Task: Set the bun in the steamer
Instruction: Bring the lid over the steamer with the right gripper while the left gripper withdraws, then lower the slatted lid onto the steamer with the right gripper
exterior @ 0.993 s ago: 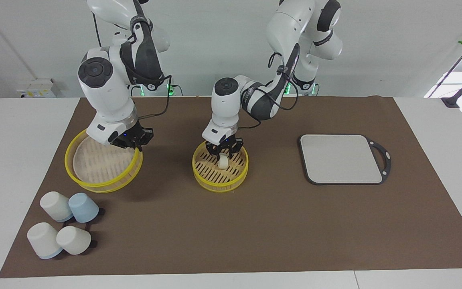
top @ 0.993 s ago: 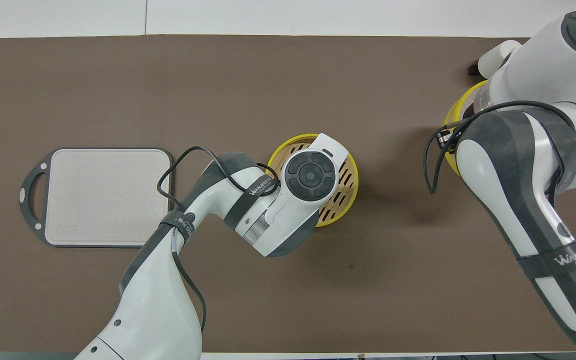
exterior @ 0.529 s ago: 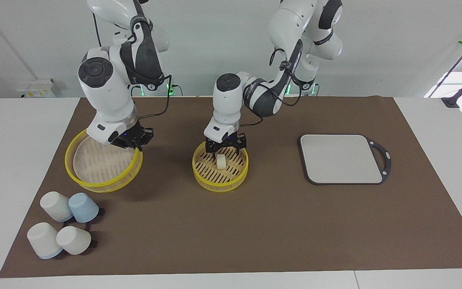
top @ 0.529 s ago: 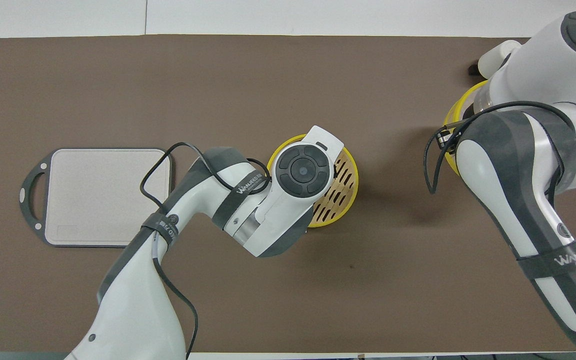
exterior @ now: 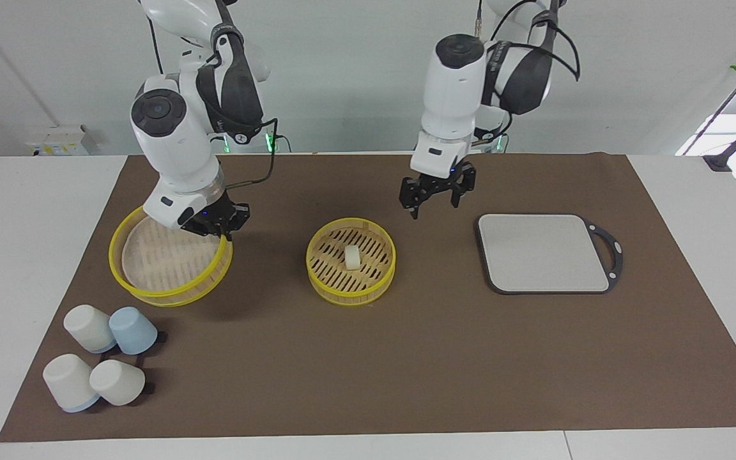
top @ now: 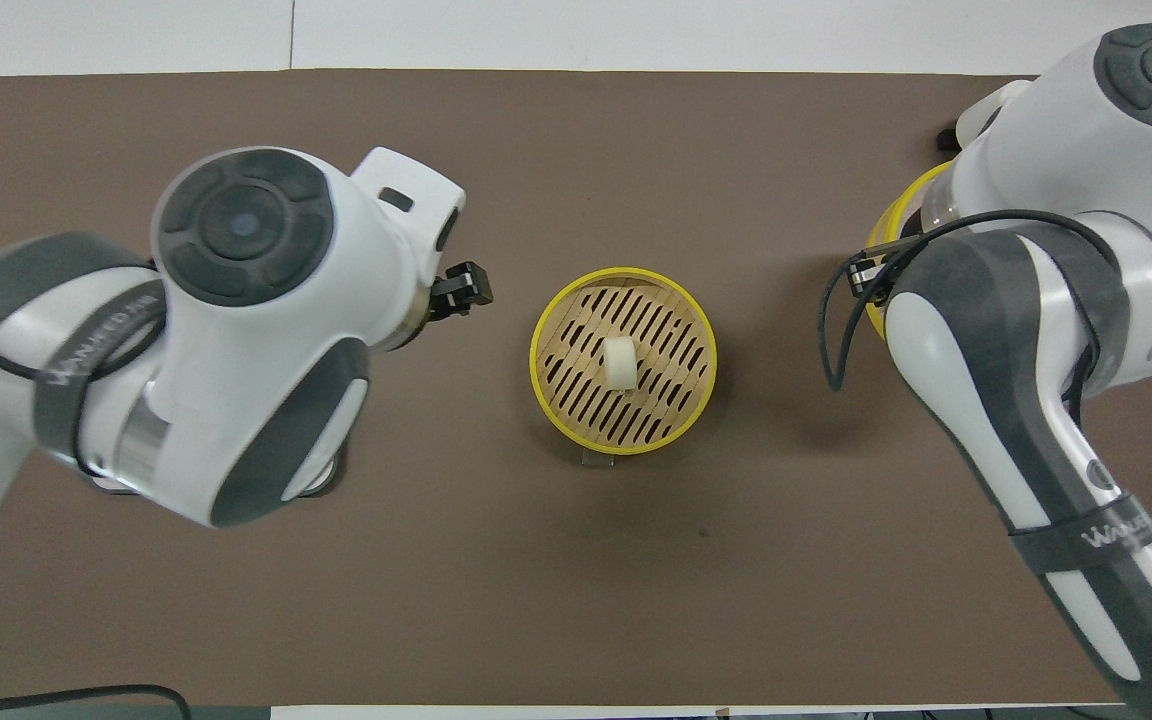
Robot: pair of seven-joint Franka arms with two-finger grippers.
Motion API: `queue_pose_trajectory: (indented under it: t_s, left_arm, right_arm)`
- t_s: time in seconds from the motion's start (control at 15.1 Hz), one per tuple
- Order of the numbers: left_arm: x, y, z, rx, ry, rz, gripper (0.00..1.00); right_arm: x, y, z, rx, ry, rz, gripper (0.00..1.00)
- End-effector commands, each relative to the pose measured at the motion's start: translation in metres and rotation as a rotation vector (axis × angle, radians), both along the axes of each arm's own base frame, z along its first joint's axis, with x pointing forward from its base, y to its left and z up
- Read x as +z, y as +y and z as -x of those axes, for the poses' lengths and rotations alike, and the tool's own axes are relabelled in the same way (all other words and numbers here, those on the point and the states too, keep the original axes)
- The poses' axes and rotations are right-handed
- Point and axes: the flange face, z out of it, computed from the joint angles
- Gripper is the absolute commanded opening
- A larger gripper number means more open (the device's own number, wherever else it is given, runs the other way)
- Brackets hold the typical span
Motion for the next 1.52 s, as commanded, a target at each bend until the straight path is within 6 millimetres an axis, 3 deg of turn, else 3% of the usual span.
queue_pose_trajectory:
  t_s: [0.0, 0.2, 0.33, 0.4, 0.66, 0.86, 0.99, 1.26, 1.46]
  left_arm:
    - [0.029, 0.085, -0.007, -0.046, 0.04, 0.041, 1.0]
    - [0.05, 0.147, -0.008, -0.075, 0.049, 0.036, 1.0]
    - [0.057, 0.186, -0.008, -0.109, 0.064, 0.03, 1.0]
    - [0.061, 0.2, -0.007, -0.138, 0.067, 0.028, 1.0]
    - [0.057, 0.225, 0.002, -0.229, 0.104, 0.023, 1.0]
    - [0.051, 0.231, 0.019, -0.237, 0.108, 0.031, 1.0]
    - [0.047, 0.232, 0.02, -0.233, 0.102, 0.046, 1.0]
    - [0.03, 0.24, 0.025, -0.269, 0.049, 0.045, 1.0]
    - [0.033, 0.24, 0.02, -0.262, 0.055, 0.044, 1.0]
  right_arm:
    - [0.02, 0.084, 0.024, -0.049, -0.053, -0.01, 0.0]
    - [0.038, 0.153, 0.032, -0.079, -0.092, -0.03, 0.0]
    - [0.023, 0.205, 0.04, -0.09, -0.095, -0.033, 0.0]
    - [0.013, 0.221, 0.041, -0.096, -0.105, -0.048, 0.0]
    - [-0.007, 0.251, 0.044, -0.08, -0.127, -0.123, 0.0]
    - [-0.048, 0.3, 0.068, -0.013, -0.082, -0.081, 0.0]
    - [-0.066, 0.315, 0.076, 0.01, -0.087, -0.039, 0.0]
    - [-0.067, 0.311, 0.076, 0.017, -0.085, -0.011, 0.0]
    - [-0.075, 0.317, 0.078, 0.028, -0.084, 0.0, 0.0]
